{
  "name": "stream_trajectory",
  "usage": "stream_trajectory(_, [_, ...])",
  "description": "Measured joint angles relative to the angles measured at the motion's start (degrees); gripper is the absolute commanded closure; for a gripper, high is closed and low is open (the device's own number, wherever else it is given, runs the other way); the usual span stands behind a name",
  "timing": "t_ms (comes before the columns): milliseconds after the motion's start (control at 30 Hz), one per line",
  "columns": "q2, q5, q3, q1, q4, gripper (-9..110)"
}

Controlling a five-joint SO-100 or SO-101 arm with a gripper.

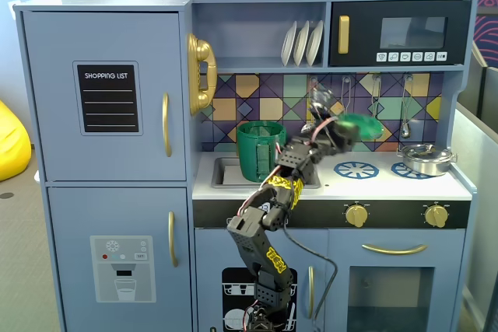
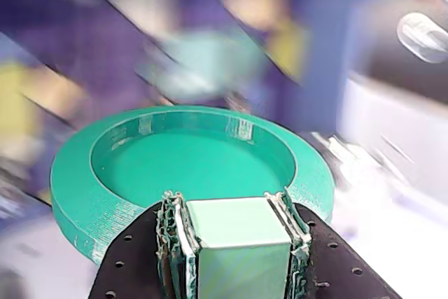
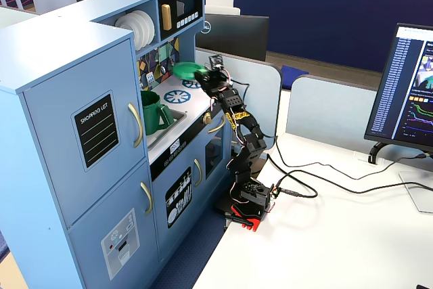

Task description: Take off the lid from the green recipient and place it on the counter

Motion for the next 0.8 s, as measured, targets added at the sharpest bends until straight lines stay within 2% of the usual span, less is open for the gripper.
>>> stream_trajectory(333, [0.35, -0.62, 24.61, 0.26, -20.39, 101])
stream_trajectory(800, [-6.24, -1.93, 30.32, -1.58, -31.64, 101])
